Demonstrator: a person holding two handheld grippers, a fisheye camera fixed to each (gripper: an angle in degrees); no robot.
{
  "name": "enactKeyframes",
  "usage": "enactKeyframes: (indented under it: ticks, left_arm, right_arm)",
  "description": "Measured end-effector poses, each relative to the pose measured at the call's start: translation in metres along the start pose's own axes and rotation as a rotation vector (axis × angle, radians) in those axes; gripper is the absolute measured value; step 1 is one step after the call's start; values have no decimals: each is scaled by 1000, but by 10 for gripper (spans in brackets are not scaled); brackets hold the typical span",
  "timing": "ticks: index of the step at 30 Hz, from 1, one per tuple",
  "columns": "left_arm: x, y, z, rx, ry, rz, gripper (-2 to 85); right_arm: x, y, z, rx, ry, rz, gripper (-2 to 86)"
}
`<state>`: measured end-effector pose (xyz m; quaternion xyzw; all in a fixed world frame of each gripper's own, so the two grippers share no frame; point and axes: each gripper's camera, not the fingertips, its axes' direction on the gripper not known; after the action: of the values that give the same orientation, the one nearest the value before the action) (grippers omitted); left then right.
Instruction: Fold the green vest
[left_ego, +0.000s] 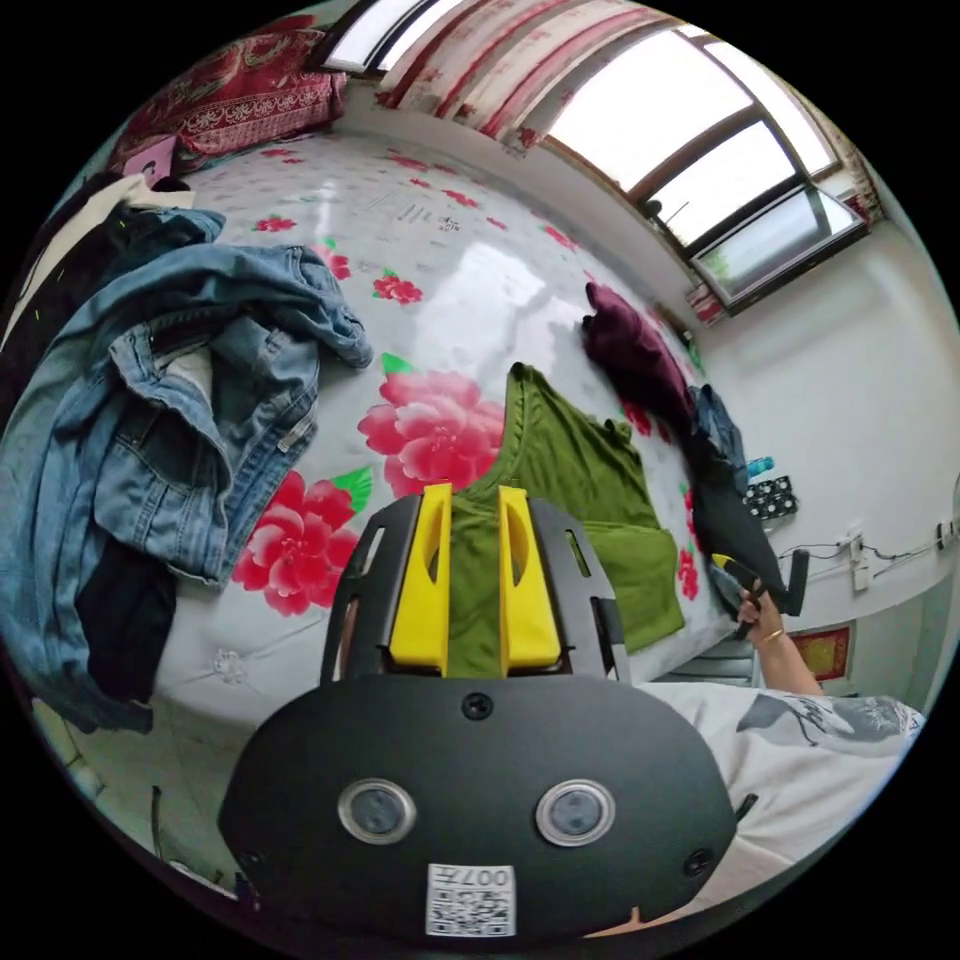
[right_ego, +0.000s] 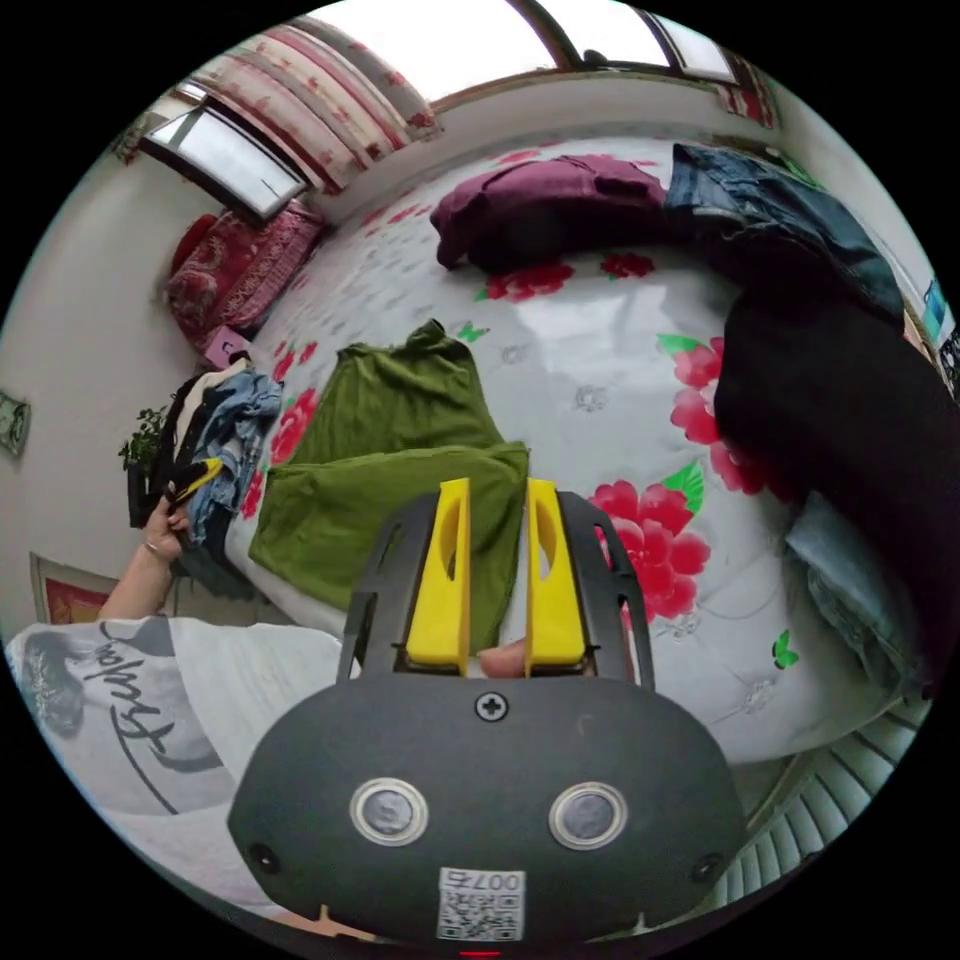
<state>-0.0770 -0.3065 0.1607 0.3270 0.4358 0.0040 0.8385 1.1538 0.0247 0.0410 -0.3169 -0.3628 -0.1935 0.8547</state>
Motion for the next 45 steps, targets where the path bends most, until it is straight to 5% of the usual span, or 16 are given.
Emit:
enactKeyframes:
  ticks: [15,21,26,33,45]
  left_arm:
    - [6,99,66,-298,-173,-7,24]
    - [-10,79,52,-281,38,-37,-8]
    - [-11,35,-29,-43,312,-8,-10]
    - [45,-2,-184,261,394,299,-10]
    - [26,-63,-177,239,484,197,-10]
  right_arm:
    - [-32,82,62,-238,117,-103,29]
    - [-49,67,68,-340,139,-224,2]
    - [-36,29,-20,-52,-101,-144,-2]
    - [-64,11,-185,364,-241,-303,-3]
    - [-77,-38,-213,364,-212,-335,-3]
